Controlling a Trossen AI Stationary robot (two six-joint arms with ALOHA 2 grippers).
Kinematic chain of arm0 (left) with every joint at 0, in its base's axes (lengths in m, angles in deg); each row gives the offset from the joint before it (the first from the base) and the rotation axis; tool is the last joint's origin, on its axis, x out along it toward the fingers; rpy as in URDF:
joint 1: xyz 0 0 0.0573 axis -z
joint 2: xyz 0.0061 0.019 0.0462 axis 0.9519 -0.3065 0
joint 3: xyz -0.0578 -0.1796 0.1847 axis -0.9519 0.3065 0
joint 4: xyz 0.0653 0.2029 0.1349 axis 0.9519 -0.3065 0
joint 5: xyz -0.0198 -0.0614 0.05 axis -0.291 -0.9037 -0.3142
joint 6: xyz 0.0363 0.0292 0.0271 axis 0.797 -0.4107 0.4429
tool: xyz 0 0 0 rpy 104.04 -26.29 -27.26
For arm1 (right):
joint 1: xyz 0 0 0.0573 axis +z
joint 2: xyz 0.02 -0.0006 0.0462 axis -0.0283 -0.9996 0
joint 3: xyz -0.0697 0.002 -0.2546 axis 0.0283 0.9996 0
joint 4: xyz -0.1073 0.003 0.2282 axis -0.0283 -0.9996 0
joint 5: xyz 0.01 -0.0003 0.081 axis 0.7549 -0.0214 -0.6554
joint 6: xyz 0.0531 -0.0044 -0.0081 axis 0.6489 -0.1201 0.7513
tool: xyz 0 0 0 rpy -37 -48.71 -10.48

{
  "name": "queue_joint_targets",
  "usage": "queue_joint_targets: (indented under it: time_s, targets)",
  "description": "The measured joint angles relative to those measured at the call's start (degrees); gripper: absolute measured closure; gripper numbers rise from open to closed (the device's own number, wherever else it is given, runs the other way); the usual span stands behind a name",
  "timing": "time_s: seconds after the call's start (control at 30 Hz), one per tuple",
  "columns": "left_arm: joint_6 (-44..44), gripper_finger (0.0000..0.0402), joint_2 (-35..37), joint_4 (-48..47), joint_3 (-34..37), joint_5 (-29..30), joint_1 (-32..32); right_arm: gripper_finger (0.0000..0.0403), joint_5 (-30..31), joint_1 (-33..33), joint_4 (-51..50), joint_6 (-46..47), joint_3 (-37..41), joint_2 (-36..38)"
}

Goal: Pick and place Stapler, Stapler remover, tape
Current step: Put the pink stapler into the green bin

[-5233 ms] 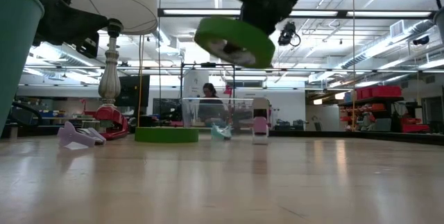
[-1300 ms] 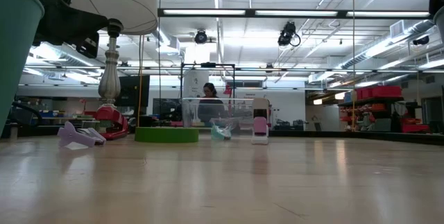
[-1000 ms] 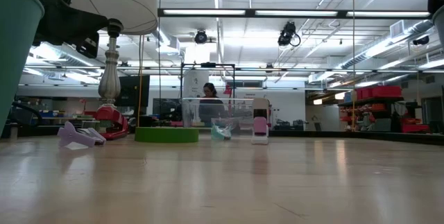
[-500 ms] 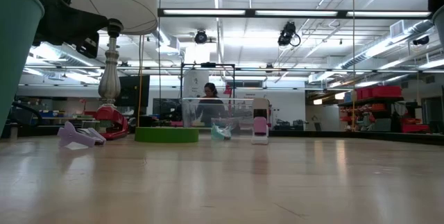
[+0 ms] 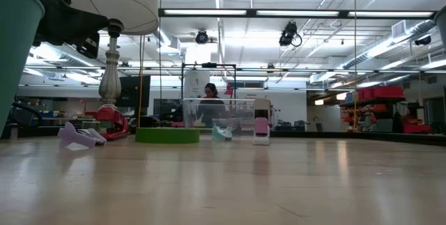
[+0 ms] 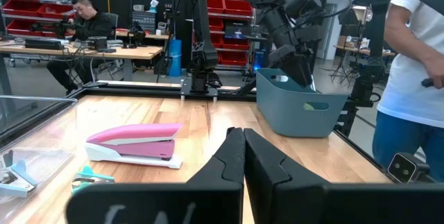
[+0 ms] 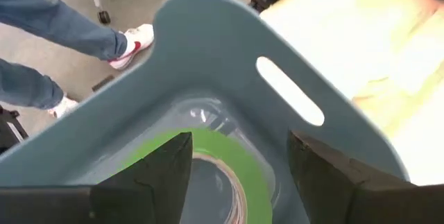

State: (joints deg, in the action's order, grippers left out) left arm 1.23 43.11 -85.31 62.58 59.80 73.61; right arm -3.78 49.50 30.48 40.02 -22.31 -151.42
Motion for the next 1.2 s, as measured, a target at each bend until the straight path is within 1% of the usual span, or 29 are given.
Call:
queue_joint_targets:
  time_s: [0.17, 0.33, 0.63, 0.83, 1.07, 1.2]
  targets:
    - [-0.01, 0.0399, 0.0, 0.02, -0.02, 0.0, -0.01, 0.0168, -0.2, 0.0, -0.07, -0.02, -1.53, 0.02]
    - [-0.01, 0.0399, 0.0, 0.01, 0.0, 0.0, 0.01, 0.0168, -2.47, -0.07, -0.02, 0.12, -3.95, 0.02]
    - [0.01, 0.0399, 0.0, 0.0, -0.01, 0.0, 0.01, 0.0168, -3.13, -0.07, -0.23, 0.17, -10.87, 0.02]
    - [0.01, 0.0399, 0.01, 0.0, -0.02, 0.0, 0.0, 0.0168, -3.14, -0.22, -3.02, 0.15, -19.63, 0.02]
    - [0.01, 0.0399, 0.01, 0.01, 0.0, 0.0, 0.0, 0.0168, -3.16, -1.51, -8.6, 0.21, -32.39, 0.02]
    - [0.0, 0.0399, 0.01, 0.01, 0.0, 0.0, 0.01, 0.0168, -3.22, -2.5, -10.81, 2.05, -38.52, 0.02]
